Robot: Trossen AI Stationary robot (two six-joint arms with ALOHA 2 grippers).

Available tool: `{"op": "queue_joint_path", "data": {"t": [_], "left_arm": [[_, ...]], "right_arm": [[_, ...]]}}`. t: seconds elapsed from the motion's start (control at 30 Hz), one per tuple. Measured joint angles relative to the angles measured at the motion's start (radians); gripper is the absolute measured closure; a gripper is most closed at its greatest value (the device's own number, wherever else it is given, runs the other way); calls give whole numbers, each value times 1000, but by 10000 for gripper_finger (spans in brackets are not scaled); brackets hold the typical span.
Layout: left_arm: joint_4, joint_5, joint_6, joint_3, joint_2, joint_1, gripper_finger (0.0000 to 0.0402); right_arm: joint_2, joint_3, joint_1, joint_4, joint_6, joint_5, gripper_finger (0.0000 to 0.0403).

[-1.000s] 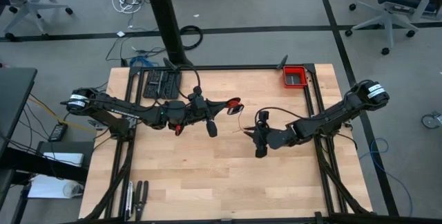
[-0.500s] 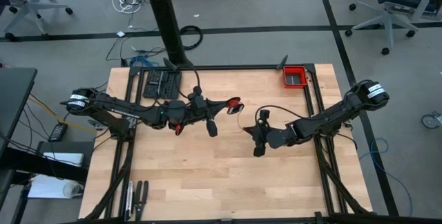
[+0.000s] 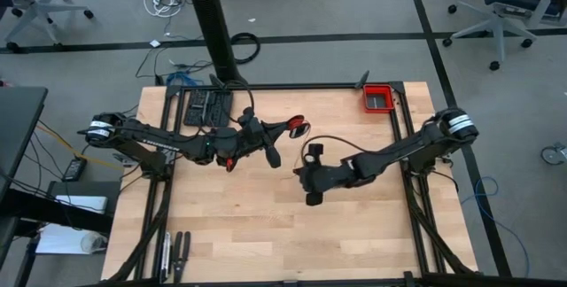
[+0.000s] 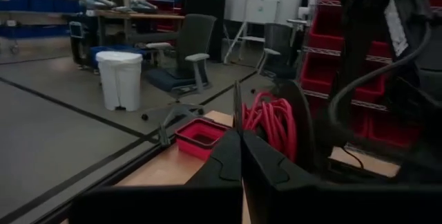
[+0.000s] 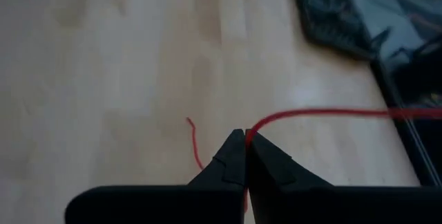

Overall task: Coil cords
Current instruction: Coil the red wire on the black spool

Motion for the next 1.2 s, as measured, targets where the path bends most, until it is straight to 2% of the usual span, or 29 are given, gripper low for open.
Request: {"op": "queue_joint_path", "data": {"t": [0.13, 0.4, 0.63, 0.77, 0.9, 1.1, 1.2], "left_arm": [[-13, 28, 21, 0, 0, -4, 401], [59, 30, 21, 0, 0, -2, 401], [131, 48, 0, -14, 0, -2, 401], [136, 73, 1, -23, 0, -2, 401], [132, 74, 3, -29, 0, -1, 401], [134, 82, 20, -29, 0, -1, 401], [140, 103, 19, -29, 0, -1, 401]], "right_arm": [[-1, 14, -2, -56, -7, 78, 402], [-79, -52, 1, -59, 73, 57, 403], [-55, -116, -6, 128, 79, 25, 403], [-55, -120, -8, 143, 31, 37, 403], [-112, -119, -1, 104, 20, 64, 403], [-178, -120, -5, -126, 135, 174, 403], [-204, -147, -4, -155, 169, 209, 403]]}}
